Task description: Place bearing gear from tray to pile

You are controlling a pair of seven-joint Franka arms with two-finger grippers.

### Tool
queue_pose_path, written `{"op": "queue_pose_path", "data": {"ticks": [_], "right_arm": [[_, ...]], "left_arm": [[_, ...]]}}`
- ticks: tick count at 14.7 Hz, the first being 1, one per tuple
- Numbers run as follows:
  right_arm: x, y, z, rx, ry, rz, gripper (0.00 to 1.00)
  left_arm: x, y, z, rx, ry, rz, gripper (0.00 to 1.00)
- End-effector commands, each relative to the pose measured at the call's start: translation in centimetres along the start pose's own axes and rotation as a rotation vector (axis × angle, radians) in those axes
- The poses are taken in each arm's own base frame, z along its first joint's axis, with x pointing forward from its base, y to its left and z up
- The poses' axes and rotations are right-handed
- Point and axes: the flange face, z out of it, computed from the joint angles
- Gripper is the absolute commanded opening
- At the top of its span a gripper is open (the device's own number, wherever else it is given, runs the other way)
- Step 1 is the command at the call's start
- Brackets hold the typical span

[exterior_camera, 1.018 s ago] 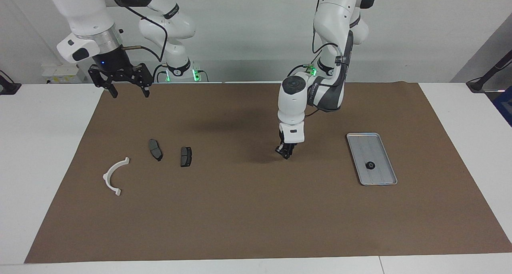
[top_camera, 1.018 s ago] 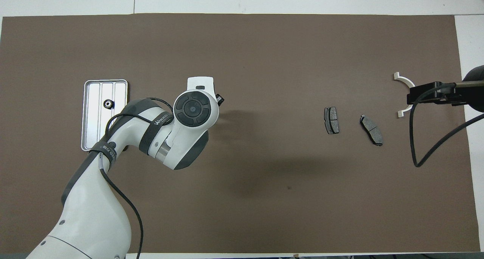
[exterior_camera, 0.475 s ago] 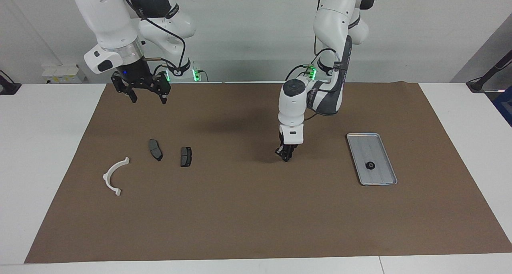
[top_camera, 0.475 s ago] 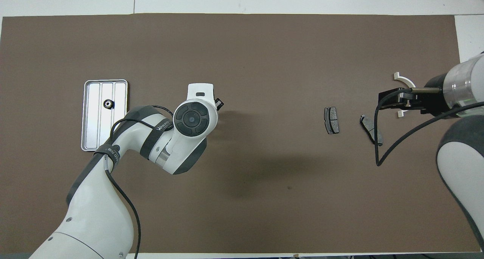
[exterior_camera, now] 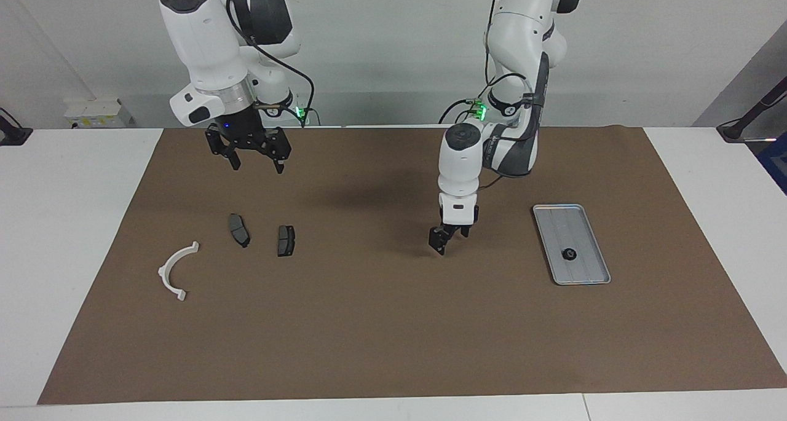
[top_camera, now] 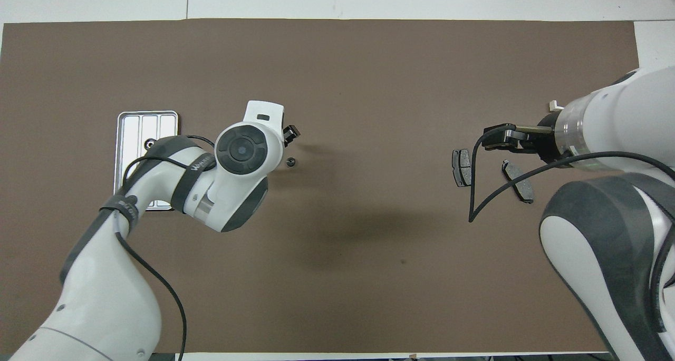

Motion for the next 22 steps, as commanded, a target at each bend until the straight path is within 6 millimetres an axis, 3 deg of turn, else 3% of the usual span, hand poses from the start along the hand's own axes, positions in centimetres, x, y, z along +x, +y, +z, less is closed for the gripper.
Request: {"op": "queue_pose_path", "data": {"ticks": [1,4,7,8,12,17,22], "right_arm": [[0.0,-0.2,0.8,-0.007,0.005,0.058,1.00],[0.4,-0.4,1.5,-0.007,0.010,0.061,1.00],[0.5,-0.5,2.0,-0.007,0.009,0.052,1.00],[0.6,-0.8,1.9,0.000,0.024,0.047,1.00],[0.5,-0.9,2.1,-0.001,0.014,0.056,1.00],[-0.4,-0.9,2.1,-0.016,-0.052,0.050,1.00],[-0.2,-2.4,1.8,0.007,-0.004,0.025,1.00]], "left_arm": [[6.5,-5.9,-6.3,0.023,-0.004,0.132,1.00],[13.5,-12.4,-8.3,-0.010,-0.089,0.344,1.00],[18.6,-18.7,-7.8,-0.064,-0.103,0.512,1.00],[19.3,-19.6,-7.4,-0.087,-0.105,0.545,1.00],[19.7,-19.5,-2.3,-0.085,-0.104,0.575,1.00],[19.9,-21.3,3.0,-0.076,-0.096,0.610,0.98],[19.4,-23.0,4.2,-0.062,-0.173,0.638,0.95]]}}
